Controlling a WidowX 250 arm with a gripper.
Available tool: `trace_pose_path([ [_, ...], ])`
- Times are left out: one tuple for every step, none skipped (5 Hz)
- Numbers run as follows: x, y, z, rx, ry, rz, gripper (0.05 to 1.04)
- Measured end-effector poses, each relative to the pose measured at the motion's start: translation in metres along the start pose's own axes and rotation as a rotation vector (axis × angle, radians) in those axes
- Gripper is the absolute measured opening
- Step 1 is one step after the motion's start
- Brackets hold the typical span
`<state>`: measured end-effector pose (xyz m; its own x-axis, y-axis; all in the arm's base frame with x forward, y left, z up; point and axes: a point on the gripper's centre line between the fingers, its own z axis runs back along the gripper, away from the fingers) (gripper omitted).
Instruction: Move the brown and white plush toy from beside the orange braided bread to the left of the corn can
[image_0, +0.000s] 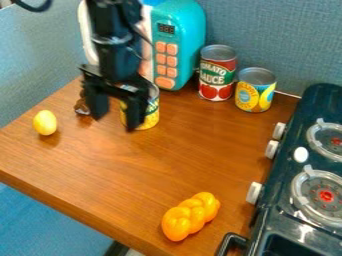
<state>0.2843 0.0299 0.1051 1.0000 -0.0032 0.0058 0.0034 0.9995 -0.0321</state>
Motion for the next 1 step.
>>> trace_pose_path([
  [-0.0089, -0.0488, -0.0108, -0.002, 0.013, -0.11, 1.005],
])
